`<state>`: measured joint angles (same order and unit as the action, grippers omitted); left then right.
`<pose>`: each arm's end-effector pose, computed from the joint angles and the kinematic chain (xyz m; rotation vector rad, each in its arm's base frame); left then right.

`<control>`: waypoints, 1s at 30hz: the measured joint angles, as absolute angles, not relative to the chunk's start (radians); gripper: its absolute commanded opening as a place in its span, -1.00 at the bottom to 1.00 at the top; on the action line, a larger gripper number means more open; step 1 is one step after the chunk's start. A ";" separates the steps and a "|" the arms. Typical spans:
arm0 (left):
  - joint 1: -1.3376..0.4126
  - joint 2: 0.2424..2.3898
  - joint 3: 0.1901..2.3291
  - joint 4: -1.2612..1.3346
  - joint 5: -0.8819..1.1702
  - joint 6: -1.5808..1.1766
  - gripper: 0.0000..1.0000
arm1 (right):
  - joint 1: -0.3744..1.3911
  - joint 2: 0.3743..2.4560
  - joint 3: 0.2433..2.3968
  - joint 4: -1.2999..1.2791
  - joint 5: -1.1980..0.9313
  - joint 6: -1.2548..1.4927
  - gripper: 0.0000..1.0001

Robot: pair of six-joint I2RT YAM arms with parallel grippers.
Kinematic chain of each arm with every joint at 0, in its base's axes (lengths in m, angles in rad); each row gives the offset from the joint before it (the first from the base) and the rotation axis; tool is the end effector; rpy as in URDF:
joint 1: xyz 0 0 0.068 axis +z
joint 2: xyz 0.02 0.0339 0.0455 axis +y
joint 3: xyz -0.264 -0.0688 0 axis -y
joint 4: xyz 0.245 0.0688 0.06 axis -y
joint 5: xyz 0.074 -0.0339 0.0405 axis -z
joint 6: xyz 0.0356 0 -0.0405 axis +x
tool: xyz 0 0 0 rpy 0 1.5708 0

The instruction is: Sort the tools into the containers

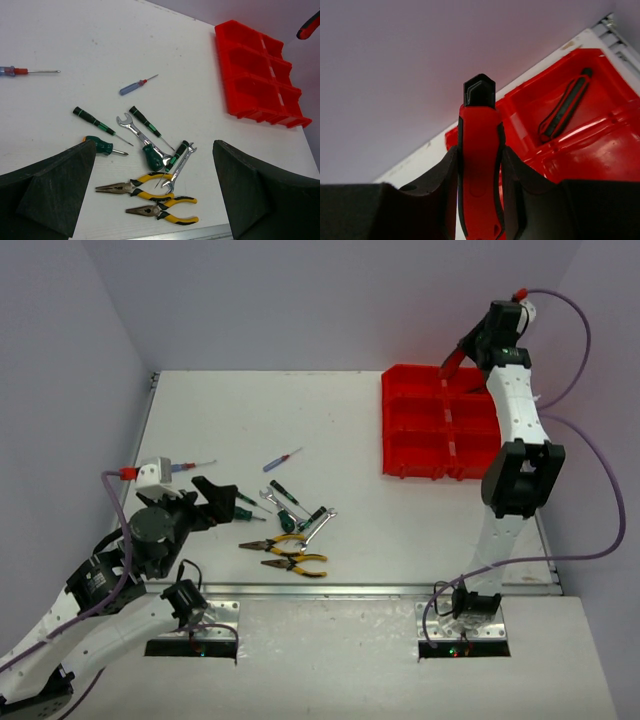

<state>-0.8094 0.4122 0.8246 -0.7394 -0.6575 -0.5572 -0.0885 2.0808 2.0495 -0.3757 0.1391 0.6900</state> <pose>0.0677 -0.0395 0.3396 -0.2089 1.8290 -0.3362 0.4936 -0.0488 0.3530 0.8355 1.7978 0.2542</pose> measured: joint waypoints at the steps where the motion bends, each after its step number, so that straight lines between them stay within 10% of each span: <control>1: -0.810 0.413 0.825 -0.737 -0.656 -0.557 1.00 | -0.095 2.089 2.049 -0.366 0.201 0.730 -1.00; 30: -0.809 0.434 0.823 -0.722 -0.635 -0.546 1.00 | -0.138 2.447 2.104 0.193 0.639 0.571 -1.00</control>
<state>-0.8093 0.4335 0.8227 -0.7219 -0.6350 -0.5461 -0.1379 2.4473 2.1043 0.1927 0.6387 0.5709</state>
